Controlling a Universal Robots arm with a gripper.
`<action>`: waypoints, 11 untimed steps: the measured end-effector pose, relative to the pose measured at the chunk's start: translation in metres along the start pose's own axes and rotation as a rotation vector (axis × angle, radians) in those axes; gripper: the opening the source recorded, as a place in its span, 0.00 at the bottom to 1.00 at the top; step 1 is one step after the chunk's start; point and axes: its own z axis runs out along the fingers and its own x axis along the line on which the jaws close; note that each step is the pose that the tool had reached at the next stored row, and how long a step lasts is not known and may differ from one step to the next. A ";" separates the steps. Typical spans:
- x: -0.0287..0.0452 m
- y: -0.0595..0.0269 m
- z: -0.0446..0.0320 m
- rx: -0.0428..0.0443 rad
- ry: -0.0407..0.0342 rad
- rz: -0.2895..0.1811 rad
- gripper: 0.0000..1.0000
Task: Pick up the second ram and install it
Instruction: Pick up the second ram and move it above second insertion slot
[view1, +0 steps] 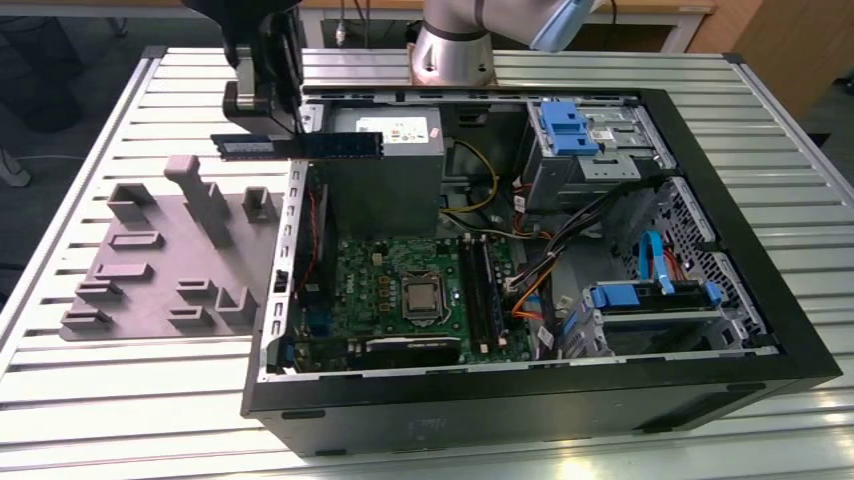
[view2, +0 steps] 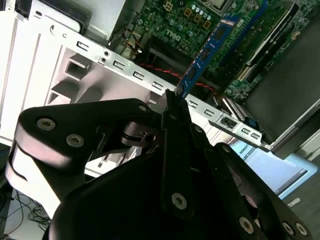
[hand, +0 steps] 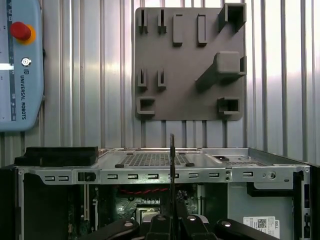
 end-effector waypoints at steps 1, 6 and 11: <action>-0.0001 -0.0021 0.0000 0.0000 0.0000 0.000 0.14; -0.0003 -0.0124 0.0000 0.0000 0.0000 0.000 0.14; -0.0006 -0.0229 0.0001 0.0000 0.0000 0.000 0.14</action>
